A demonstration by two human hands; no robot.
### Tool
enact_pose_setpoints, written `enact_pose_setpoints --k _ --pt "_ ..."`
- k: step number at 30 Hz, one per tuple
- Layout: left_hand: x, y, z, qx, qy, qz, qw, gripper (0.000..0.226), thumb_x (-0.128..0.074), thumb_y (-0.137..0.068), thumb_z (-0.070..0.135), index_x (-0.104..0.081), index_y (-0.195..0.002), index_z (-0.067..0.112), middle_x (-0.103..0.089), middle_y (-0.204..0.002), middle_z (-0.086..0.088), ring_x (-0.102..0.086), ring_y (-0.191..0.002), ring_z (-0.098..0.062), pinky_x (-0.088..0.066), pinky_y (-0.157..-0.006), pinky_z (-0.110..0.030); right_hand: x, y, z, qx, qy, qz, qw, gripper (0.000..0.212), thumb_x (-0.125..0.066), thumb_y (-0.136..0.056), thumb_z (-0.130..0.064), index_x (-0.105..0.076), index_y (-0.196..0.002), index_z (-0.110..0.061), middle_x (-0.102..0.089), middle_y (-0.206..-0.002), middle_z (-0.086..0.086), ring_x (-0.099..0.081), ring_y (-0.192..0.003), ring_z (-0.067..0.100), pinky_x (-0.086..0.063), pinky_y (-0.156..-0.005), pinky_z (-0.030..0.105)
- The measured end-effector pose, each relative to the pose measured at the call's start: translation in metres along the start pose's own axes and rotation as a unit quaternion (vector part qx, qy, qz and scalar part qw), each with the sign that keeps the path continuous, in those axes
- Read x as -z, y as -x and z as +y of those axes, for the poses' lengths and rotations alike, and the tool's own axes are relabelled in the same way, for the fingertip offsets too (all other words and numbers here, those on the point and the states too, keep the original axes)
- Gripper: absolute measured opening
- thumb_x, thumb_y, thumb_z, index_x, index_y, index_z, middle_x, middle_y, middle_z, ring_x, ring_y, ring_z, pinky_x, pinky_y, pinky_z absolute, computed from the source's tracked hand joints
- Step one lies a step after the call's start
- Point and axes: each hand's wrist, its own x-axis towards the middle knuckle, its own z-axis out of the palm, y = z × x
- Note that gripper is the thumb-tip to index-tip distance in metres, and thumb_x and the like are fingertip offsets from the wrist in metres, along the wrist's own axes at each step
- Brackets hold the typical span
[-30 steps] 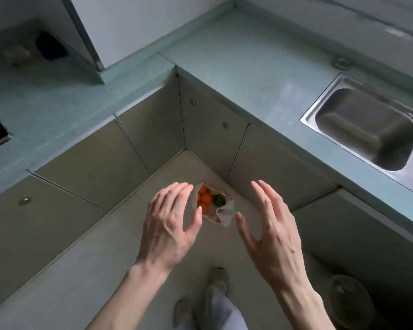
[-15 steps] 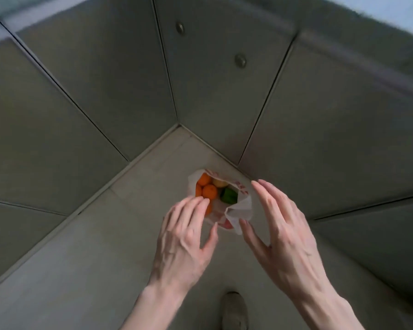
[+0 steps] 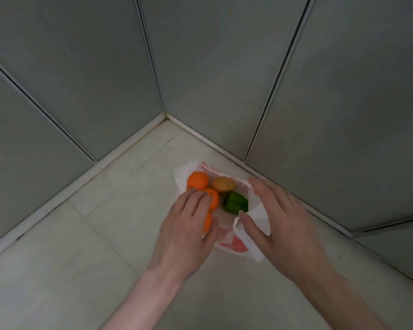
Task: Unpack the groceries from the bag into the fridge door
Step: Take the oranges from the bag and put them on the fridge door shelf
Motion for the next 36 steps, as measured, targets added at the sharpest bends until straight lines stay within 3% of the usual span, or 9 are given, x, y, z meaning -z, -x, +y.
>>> enact_pose_setpoints --k 3,8,12,17,23,27,30,36 --pt "-0.021 -0.007 -0.015 -0.032 -0.017 -0.018 0.999 0.039 -0.072 -0.089 0.024 -0.066 -0.125 0.012 -0.065 -0.127 -0.004 -0.056 -0.125 -0.026 -0.043 -0.110 -0.035 -0.032 -0.007 0.008 0.024 -0.013 0.005 1.000 0.056 -0.052 -0.100 -0.049 -0.048 -0.150 -0.025 -0.056 -0.144 -0.010 -0.051 -0.131 0.010 -0.033 -0.112 0.022" --pt "-0.040 -0.018 -0.023 -0.081 -0.080 -0.063 0.991 0.033 -0.058 -0.086 0.032 -0.068 -0.113 0.016 -0.065 -0.112 0.000 -0.060 -0.109 -0.026 -0.047 -0.094 -0.035 -0.075 -0.020 0.019 0.061 -0.016 -0.001 0.998 0.047 -0.052 -0.101 -0.046 -0.056 -0.143 -0.028 -0.059 -0.141 -0.014 -0.054 -0.129 0.009 -0.043 -0.110 0.030" --pt "-0.044 -0.029 -0.032 -0.044 -0.195 -0.154 0.968 0.029 -0.045 -0.087 0.036 -0.065 -0.100 0.019 -0.065 -0.099 -0.003 -0.061 -0.091 -0.028 -0.048 -0.080 -0.039 -0.101 -0.032 0.032 0.069 0.018 -0.050 0.996 0.039 -0.052 -0.099 -0.044 -0.061 -0.134 -0.030 -0.063 -0.136 -0.011 -0.060 -0.124 0.017 -0.049 -0.102 0.036" --pt "-0.054 -0.039 -0.043 0.036 -0.260 -0.267 0.927 0.033 -0.045 -0.103 0.038 -0.051 -0.129 0.018 -0.054 -0.132 -0.008 -0.050 -0.121 -0.031 -0.037 -0.098 -0.041 -0.121 -0.048 0.038 0.056 0.066 -0.135 0.987 0.045 -0.039 -0.099 -0.054 -0.053 -0.139 -0.038 -0.059 -0.138 -0.014 -0.053 -0.132 0.014 -0.043 -0.111 0.035" --pt "-0.079 -0.042 -0.049 0.007 -0.260 -0.278 0.925 0.037 -0.054 -0.101 0.037 -0.051 -0.130 0.015 -0.056 -0.130 -0.010 -0.053 -0.121 -0.032 -0.039 -0.100 -0.041 -0.150 -0.070 0.040 0.044 0.108 -0.181 0.976 0.051 -0.038 -0.092 -0.052 -0.057 -0.135 -0.030 -0.064 -0.131 -0.006 -0.061 -0.122 0.024 -0.049 -0.102 0.047" --pt "-0.101 -0.036 -0.046 -0.014 -0.289 -0.301 0.909 0.036 -0.049 -0.103 0.032 -0.054 -0.132 0.011 -0.056 -0.133 -0.015 -0.051 -0.124 -0.034 -0.032 -0.110 -0.046 -0.169 -0.078 0.043 0.057 0.147 -0.209 0.965 0.042 -0.050 -0.099 -0.045 -0.054 -0.137 -0.027 -0.061 -0.137 0.000 -0.060 -0.121 0.028 -0.052 -0.095 0.042" --pt "-0.118 -0.030 -0.048 -0.001 -0.300 -0.323 0.897 0.038 -0.046 -0.106 0.037 -0.055 -0.134 0.012 -0.058 -0.132 -0.014 -0.051 -0.124 -0.032 -0.032 -0.107 -0.044 -0.185 -0.078 0.045 0.062 0.180 -0.213 0.958 0.041 -0.052 -0.100 -0.040 -0.054 -0.138 -0.025 -0.059 -0.140 0.003 -0.058 -0.124 0.030 -0.046 -0.096 0.040" --pt "-0.139 -0.023 -0.059 0.021 -0.312 -0.332 0.890 0.041 -0.053 -0.101 0.033 -0.049 -0.136 0.011 -0.057 -0.131 -0.014 -0.054 -0.119 -0.032 -0.036 -0.100 -0.042 -0.202 -0.077 0.048 0.066 0.209 -0.209 0.953 0.047 -0.059 -0.098 -0.031 -0.051 -0.143 -0.020 -0.053 -0.149 0.007 -0.056 -0.131 0.032 -0.048 -0.102 0.043"
